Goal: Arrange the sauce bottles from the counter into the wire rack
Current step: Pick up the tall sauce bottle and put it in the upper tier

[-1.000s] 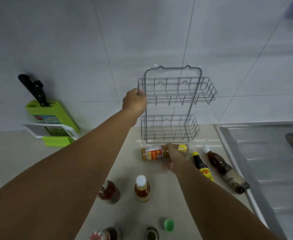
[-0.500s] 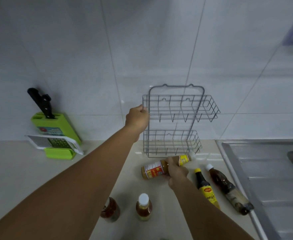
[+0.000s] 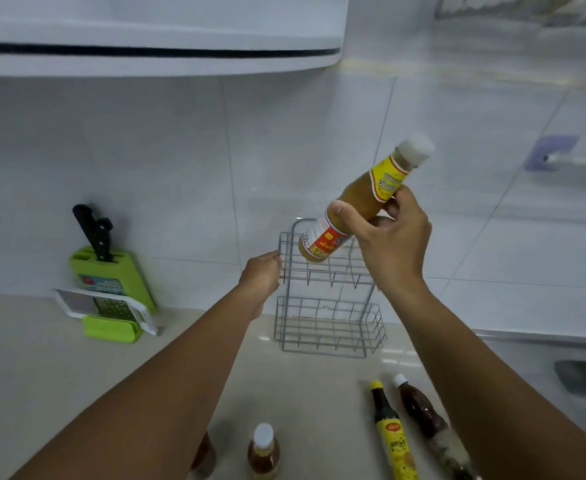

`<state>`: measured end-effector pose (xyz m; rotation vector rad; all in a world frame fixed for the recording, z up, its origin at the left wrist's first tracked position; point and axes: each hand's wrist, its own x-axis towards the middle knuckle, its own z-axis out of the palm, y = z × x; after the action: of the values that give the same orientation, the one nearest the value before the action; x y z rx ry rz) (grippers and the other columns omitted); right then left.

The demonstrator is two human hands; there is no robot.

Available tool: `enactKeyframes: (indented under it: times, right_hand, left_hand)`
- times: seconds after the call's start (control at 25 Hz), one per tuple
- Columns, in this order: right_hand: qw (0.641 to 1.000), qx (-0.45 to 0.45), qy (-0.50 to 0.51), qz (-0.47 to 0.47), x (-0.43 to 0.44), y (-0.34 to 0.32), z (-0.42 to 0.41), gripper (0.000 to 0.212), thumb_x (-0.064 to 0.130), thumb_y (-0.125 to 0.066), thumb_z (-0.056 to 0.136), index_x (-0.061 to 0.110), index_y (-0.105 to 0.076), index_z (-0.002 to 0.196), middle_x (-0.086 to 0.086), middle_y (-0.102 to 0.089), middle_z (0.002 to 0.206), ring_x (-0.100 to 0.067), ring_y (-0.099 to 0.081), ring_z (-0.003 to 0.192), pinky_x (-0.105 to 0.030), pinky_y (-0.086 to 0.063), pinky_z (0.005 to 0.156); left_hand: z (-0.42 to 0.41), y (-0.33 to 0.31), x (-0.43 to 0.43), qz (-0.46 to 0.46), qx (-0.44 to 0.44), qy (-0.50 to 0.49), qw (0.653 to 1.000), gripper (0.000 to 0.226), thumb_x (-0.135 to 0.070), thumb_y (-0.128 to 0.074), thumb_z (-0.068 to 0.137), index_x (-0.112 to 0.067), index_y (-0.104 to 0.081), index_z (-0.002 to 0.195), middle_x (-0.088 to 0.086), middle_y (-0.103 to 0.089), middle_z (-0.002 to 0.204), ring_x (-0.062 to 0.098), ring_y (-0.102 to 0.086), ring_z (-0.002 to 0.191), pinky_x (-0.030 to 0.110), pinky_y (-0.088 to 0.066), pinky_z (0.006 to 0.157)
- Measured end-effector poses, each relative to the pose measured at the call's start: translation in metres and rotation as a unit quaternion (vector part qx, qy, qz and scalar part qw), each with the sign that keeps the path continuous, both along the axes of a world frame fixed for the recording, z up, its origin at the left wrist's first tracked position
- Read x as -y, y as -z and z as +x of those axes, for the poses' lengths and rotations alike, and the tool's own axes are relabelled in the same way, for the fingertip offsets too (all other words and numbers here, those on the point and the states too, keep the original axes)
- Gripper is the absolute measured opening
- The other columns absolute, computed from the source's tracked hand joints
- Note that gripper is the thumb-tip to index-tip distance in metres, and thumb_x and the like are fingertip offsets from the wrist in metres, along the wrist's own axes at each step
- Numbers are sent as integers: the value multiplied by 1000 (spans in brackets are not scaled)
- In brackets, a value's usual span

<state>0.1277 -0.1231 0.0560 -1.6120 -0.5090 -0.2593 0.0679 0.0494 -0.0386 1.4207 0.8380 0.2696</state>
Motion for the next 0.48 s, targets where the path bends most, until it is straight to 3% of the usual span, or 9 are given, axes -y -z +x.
enactKeyframes:
  times: [0.12, 0.24, 0.36, 0.48]
  right_hand:
    - [994, 10, -36, -102, -29, -3, 7, 64, 39, -93, 73, 17, -64, 125, 2, -76, 112, -15, -76, 88, -34, -65, 81]
    - [985, 9, -68, -157, -52, 12, 8, 71, 36, -92, 74, 13, -62, 133, -6, -73, 125, -24, -72, 108, -45, -61, 94]
    - [979, 9, -64, -194, -66, 25, 11, 75, 41, -92, 73, 14, -60, 136, -6, -72, 129, -25, -66, 118, -47, -58, 99]
    - [975, 15, -55, -214, -73, 34, 15, 77, 47, -92, 70, 16, -61, 134, -5, -72, 128, -22, -63, 118, -41, -60, 93]
  left_hand:
    - [0, -4, 1, -16, 1, -4, 1000, 42, -21, -43, 102, -24, -56, 142, 12, -63, 137, 22, -60, 101, 43, -48, 109]
    - [2, -4, 0, -12, -16, 7, 1000, 43, -24, -40, 103, -24, -53, 144, 10, -59, 141, 26, -57, 124, 45, -44, 113]
    - [1, -2, -3, -15, -21, 18, 999, 41, -24, -38, 103, -18, -56, 139, 10, -60, 140, 27, -55, 127, 47, -41, 115]
    - [0, -2, -2, -8, -14, 35, 999, 32, -24, -34, 104, -24, -64, 112, 6, -65, 128, 25, -57, 122, 48, -40, 114]
